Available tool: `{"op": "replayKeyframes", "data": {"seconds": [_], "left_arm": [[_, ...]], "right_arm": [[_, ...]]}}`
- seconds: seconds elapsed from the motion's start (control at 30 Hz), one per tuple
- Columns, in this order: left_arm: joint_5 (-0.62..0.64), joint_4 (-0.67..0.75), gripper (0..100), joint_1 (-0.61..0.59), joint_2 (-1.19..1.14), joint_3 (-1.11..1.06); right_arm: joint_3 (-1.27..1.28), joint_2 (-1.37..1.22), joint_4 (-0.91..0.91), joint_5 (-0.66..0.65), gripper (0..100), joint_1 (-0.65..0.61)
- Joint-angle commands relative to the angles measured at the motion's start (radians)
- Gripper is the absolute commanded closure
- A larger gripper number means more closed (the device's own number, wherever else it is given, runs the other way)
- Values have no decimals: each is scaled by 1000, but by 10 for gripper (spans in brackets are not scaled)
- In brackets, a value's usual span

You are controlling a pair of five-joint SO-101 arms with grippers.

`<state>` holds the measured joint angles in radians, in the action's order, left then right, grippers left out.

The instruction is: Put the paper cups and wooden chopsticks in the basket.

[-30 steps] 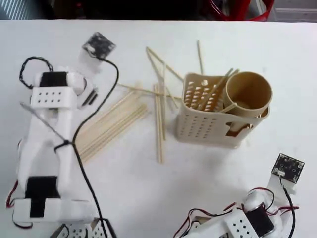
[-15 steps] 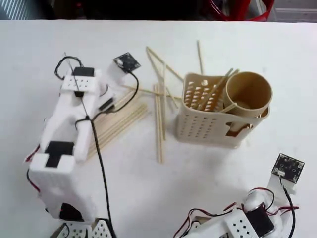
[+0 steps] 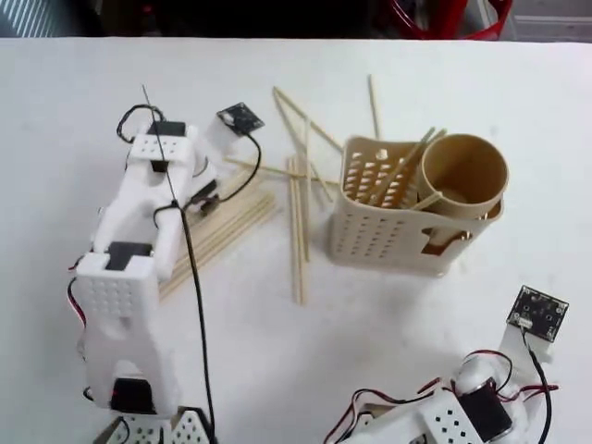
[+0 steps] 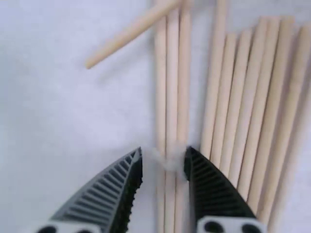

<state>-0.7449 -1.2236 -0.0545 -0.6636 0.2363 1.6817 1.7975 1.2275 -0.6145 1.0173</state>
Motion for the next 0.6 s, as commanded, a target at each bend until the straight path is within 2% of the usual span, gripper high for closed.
{"op": "replayKeyframes", "data": {"seconds": [0.0,0.17,0.43,0.57], "left_arm": [[41,-118,852,16,-67,141],[51,-249,981,27,-166,295],[95,-361,977,42,-209,422],[155,-471,978,42,-208,555]], "right_arm": [[9,1,-1,-8,961,8],[9,1,-1,-8,961,8],[9,1,-1,-8,961,8],[9,1,-1,-8,961,8]]}}
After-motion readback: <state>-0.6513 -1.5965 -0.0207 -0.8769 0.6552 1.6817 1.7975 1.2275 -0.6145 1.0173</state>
